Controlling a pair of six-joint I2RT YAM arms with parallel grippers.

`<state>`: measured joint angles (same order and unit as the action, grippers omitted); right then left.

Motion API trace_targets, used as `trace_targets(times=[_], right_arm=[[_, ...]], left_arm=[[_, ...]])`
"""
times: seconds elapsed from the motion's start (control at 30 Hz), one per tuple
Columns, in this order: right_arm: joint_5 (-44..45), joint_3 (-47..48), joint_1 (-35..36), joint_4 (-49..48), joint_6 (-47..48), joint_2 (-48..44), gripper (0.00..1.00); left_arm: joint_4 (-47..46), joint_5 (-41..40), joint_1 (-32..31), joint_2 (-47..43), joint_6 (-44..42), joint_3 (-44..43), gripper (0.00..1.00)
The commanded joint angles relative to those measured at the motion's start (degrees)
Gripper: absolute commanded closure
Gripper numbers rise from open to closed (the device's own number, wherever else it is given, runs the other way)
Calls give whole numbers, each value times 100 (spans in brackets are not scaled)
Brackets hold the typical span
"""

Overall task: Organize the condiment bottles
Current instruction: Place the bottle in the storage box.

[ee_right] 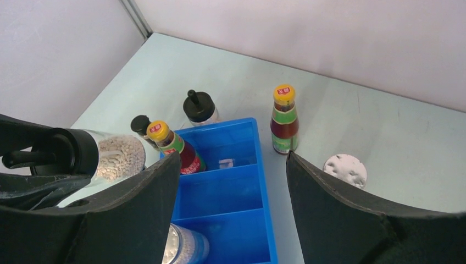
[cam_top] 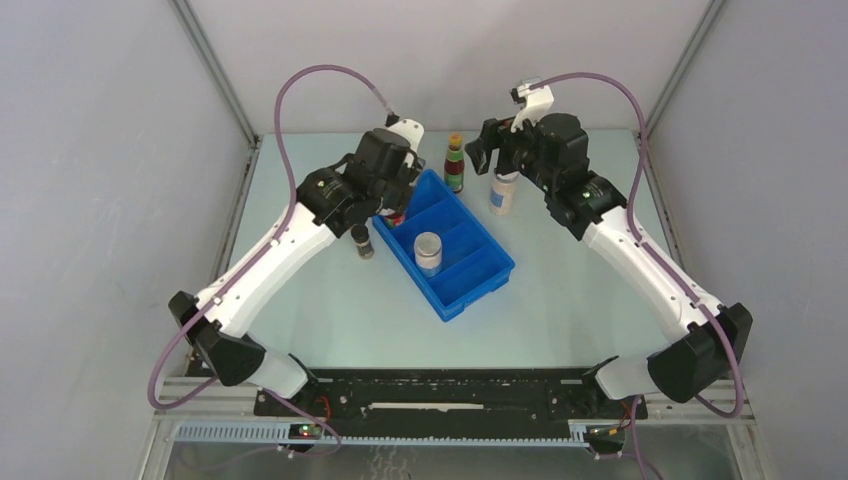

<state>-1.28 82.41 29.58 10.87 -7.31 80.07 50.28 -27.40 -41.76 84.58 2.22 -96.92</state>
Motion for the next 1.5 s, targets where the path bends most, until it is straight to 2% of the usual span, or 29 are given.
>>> trace_targets(times=[0.0, 0.57, 0.87, 1.13, 1.47], right_arm=[[86, -53, -89, -235, -128, -298, 21], [-28, -234, -293, -307, -174, -370, 21], [-55, -234, -348, -314, -166, -356, 21], [-99, -235, -436, -329, -147, -306, 21], [-196, -234, -524, -419, -182, -207, 21]], left_arm=[[-418, 124, -134, -143, 235, 67, 100], [-667, 552, -280, 180, 446, 443, 100], [-678, 635, -272, 519, 453, 330, 100], [-924, 1169, 40, 720, 612, 445, 100], [-1065, 1400, 301, 907, 635, 622, 100]])
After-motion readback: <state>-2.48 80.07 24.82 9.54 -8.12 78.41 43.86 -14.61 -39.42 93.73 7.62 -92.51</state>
